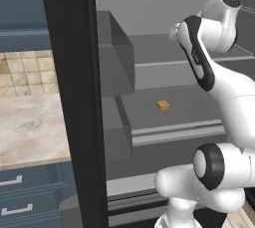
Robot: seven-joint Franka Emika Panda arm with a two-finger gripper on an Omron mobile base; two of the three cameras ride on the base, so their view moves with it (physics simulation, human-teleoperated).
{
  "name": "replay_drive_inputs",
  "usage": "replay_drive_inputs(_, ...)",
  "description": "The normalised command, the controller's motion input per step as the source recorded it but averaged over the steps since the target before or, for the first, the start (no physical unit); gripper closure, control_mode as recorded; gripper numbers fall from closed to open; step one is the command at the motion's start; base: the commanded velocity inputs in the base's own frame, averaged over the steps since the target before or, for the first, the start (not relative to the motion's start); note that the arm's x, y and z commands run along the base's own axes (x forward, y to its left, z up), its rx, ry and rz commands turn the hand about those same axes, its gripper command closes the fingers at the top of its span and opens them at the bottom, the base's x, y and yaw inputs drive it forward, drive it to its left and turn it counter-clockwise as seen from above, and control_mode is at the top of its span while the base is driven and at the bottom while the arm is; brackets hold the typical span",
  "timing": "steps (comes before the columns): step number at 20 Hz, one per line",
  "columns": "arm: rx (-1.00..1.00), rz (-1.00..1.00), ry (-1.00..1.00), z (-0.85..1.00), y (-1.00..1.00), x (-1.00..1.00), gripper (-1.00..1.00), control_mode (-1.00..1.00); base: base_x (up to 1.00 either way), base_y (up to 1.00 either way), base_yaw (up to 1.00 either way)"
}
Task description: Take the lemon wedge from the fridge and place it on the plate with fish on the dining counter.
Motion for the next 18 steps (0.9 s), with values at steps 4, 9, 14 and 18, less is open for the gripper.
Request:
replay_drive_inputs(4,0.06,0.00,-0.25,0.36,0.24,-1.00,1.00,-1.00,0.00,0.00,0.00)
replay_drive_inputs(9,0.05,0.00,-0.14,0.32,0.20,-1.00,1.00,-1.00,0.00,0.00,0.00)
replay_drive_inputs(14,0.04,0.00,-0.13,0.02,0.04,-1.00,1.00,-1.00,0.00,0.00,0.00)
replay_drive_inputs(18,0.06,0.00,-0.27,-0.28,-0.05,-1.00,1.00,-1.00,0.00,0.00,0.00)
